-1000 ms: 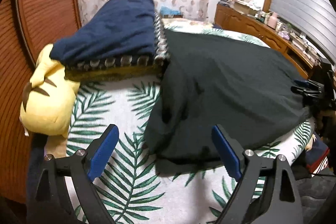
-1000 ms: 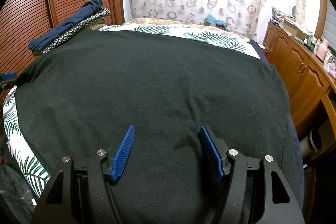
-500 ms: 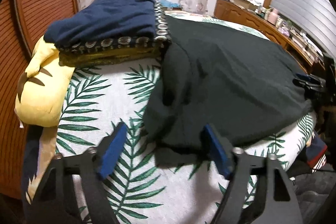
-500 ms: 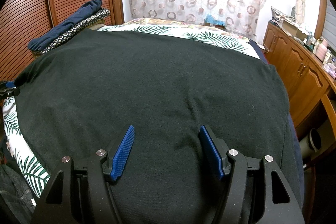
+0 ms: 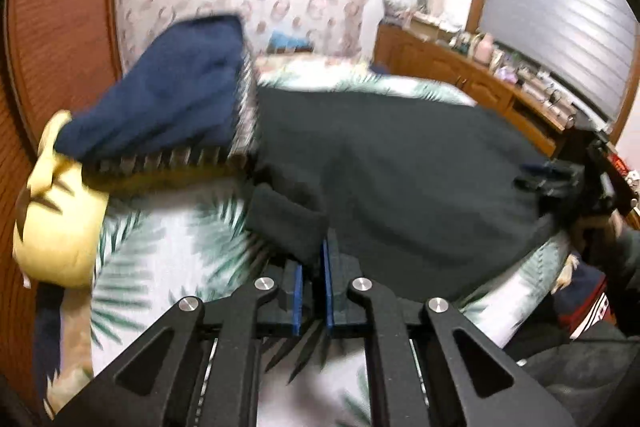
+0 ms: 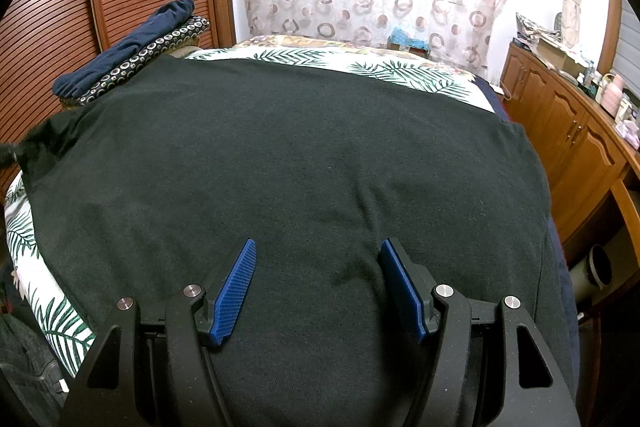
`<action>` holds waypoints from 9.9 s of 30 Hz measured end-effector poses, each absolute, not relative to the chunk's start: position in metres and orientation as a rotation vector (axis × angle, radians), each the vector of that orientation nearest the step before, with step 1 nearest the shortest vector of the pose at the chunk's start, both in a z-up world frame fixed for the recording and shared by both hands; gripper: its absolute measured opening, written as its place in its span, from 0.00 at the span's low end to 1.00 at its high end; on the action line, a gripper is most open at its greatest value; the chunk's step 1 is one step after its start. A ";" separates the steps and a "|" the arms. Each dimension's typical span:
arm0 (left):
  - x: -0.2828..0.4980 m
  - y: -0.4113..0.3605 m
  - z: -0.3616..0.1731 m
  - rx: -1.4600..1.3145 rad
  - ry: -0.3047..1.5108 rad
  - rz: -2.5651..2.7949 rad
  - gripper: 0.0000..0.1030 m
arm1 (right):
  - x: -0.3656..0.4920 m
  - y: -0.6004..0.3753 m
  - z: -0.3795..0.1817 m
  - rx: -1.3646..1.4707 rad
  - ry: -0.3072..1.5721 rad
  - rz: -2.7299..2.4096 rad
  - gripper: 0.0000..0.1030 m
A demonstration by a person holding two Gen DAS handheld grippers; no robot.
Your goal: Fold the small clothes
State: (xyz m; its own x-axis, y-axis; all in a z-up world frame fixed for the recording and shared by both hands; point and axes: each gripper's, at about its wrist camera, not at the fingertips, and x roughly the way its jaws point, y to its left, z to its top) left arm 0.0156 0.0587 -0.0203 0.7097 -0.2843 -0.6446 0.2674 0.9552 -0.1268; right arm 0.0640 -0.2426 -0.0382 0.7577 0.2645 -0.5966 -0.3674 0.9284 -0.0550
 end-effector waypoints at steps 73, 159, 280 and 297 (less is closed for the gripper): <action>0.075 -0.208 0.058 0.181 0.628 -0.831 0.42 | -0.021 -0.287 -0.014 -0.033 0.581 0.235 0.55; 0.061 -0.067 0.008 -0.021 0.572 -0.488 0.76 | -0.016 -0.272 0.017 -0.117 0.547 0.265 0.61; 0.041 -0.146 -0.022 0.083 0.823 -0.831 0.13 | 0.001 -0.277 -0.034 -0.139 0.654 0.378 0.73; 0.077 -0.155 0.022 0.067 0.670 -0.788 0.12 | 0.017 -0.301 -0.044 -0.188 0.704 0.303 0.73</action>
